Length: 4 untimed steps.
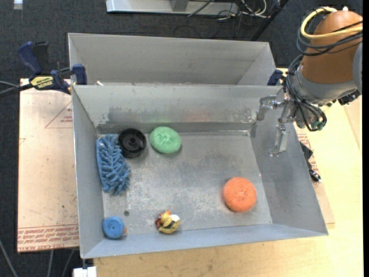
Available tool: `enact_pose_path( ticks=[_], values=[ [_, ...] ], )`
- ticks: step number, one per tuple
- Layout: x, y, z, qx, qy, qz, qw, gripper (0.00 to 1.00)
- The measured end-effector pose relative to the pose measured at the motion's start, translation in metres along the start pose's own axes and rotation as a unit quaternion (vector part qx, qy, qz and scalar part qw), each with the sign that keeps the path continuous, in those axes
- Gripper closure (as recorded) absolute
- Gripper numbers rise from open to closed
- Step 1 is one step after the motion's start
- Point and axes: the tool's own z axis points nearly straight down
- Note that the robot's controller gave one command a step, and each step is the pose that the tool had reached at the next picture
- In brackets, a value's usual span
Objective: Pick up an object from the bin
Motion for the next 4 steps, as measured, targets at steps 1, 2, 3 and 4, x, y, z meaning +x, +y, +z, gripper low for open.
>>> enact_pose_path(
  ticks=[1,2,3,4],
  values=[
    [0.0,0.0,0.0,0.0,0.0,0.0,1.0,0.0],
    [0.016,0.009,0.041,0.0,-0.0042,0.013,0.9999,0.0],
    [0.018,0.041,0.09,0.0,-0.0014,0.022,0.9998,0.0],
    [0.073,0.041,0.116,-0.001,-0.0038,0.029,0.9996,0.0]
  ],
)
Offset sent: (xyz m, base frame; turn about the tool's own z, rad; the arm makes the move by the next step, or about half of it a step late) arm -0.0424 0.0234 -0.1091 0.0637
